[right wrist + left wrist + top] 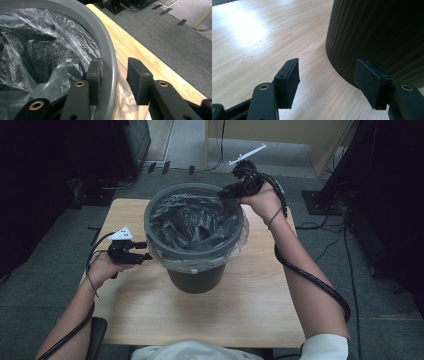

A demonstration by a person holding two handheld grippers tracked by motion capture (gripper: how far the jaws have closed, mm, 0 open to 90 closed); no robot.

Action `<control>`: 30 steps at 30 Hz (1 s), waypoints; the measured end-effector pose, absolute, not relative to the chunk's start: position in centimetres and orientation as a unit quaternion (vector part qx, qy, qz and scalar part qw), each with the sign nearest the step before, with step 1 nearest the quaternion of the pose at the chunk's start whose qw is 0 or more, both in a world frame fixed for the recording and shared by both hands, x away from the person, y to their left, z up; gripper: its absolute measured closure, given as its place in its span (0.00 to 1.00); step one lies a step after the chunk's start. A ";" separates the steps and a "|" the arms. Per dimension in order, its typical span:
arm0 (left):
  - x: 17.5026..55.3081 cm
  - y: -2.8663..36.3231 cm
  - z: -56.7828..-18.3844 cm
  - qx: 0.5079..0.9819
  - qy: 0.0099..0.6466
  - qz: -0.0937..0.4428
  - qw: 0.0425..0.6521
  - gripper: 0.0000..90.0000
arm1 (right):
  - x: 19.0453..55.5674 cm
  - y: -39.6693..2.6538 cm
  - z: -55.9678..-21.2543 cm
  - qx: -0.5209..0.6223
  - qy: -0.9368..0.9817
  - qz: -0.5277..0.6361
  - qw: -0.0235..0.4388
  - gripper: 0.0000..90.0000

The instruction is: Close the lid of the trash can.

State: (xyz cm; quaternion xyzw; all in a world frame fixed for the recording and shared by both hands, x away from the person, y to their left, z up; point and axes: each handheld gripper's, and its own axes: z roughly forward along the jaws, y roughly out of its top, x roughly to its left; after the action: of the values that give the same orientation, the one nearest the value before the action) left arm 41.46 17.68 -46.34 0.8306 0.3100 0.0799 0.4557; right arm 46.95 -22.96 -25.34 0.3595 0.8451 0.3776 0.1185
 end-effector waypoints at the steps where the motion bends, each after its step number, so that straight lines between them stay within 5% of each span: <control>1: 41.5 17.7 -46.4 0.830 0.311 0.079 0.455 0.40 | 46.9 -23.2 -25.4 0.360 0.841 0.388 0.113 0.68; 30: 41.6 17.7 -46.7 0.835 0.325 0.070 0.439 0.39 | 45.5 -27.0 -26.7 0.358 0.810 0.458 0.076 0.41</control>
State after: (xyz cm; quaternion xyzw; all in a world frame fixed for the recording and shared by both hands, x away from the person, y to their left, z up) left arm 41.62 17.72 -46.71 0.8348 0.3250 0.0702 0.4389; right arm 45.49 -26.96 -26.69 0.3579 0.8102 0.4578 0.0762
